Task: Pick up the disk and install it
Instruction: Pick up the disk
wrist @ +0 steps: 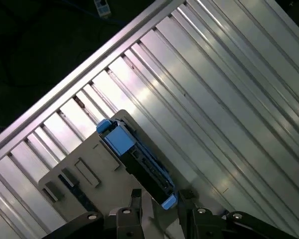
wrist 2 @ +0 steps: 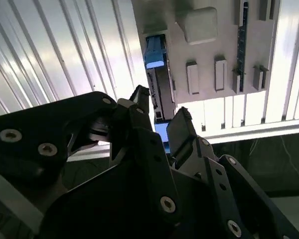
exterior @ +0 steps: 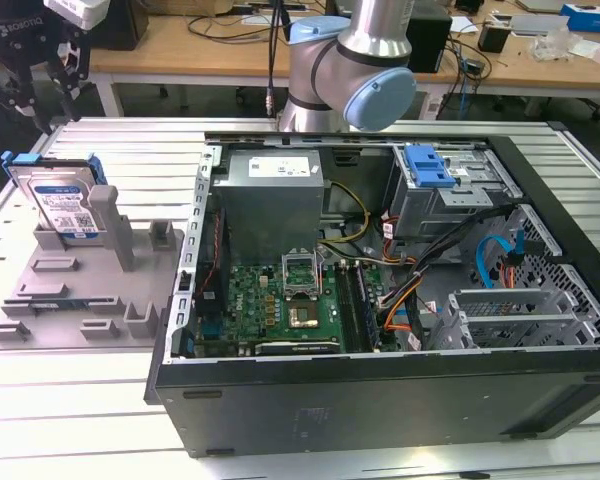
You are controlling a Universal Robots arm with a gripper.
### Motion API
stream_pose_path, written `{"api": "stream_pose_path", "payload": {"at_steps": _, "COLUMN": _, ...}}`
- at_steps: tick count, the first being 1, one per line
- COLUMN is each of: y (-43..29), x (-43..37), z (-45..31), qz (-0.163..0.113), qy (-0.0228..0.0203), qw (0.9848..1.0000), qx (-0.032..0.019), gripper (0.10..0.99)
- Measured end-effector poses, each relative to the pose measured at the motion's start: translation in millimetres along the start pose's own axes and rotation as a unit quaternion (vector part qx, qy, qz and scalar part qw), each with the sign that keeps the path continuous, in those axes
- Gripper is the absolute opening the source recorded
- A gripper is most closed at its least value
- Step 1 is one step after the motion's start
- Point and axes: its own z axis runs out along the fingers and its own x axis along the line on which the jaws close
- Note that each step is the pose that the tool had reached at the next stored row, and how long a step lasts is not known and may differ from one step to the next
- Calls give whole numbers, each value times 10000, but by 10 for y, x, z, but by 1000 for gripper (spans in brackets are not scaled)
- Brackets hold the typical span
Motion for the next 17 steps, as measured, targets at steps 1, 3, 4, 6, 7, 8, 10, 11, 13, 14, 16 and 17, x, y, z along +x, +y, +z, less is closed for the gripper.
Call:
{"api": "stream_pose_path", "payload": {"at_steps": 1, "y": 0, "x": 0, "z": 1, "qz": -128, "qy": 6, "qw": 9999, "qx": -2, "gripper": 424}}
{"api": "stream_pose_path", "payload": {"at_steps": 3, "y": -1, "x": 0, "z": 2, "qz": -344, "qy": 17, "qw": 9994, "qx": -4, "gripper": 424}}
{"api": "stream_pose_path", "payload": {"at_steps": 4, "y": -1, "x": 0, "z": 2, "qz": -449, "qy": 23, "qw": 9990, "qx": -3, "gripper": 424}}
{"api": "stream_pose_path", "payload": {"at_steps": 6, "y": 0, "x": 0, "z": 2, "qz": -683, "qy": 37, "qw": 9977, "qx": -4, "gripper": 424}}
{"api": "stream_pose_path", "payload": {"at_steps": 7, "y": 0, "x": 0, "z": 3, "qz": -789, "qy": 43, "qw": 9969, "qx": -4, "gripper": 424}}
{"api": "stream_pose_path", "payload": {"at_steps": 8, "y": 0, "x": 0, "z": 3, "qz": -881, "qy": 49, "qw": 9961, "qx": -4, "gripper": 424}}
{"api": "stream_pose_path", "payload": {"at_steps": 10, "y": 0, "x": 0, "z": 3, "qz": -1073, "qy": 60, "qw": 9942, "qx": -4, "gripper": 424}}
{"api": "stream_pose_path", "payload": {"at_steps": 11, "y": 0, "x": 0, "z": 3, "qz": -1168, "qy": 66, "qw": 9931, "qx": -4, "gripper": 424}}
{"api": "stream_pose_path", "payload": {"at_steps": 13, "y": 0, "x": 0, "z": 3, "qz": -1352, "qy": 77, "qw": 9908, "qx": -4, "gripper": 424}}
{"api": "stream_pose_path", "payload": {"at_steps": 14, "y": 0, "x": 0, "z": 3, "qz": -1440, "qy": 82, "qw": 9895, "qx": -4, "gripper": 424}}
{"api": "stream_pose_path", "payload": {"at_steps": 16, "y": 0, "x": 0, "z": 4, "qz": -1636, "qy": 96, "qw": 9865, "qx": -3, "gripper": 424}}
{"api": "stream_pose_path", "payload": {"at_steps": 17, "y": 0, "x": 0, "z": 4, "qz": -1722, "qy": 103, "qw": 9850, "qx": -1, "gripper": 424}}
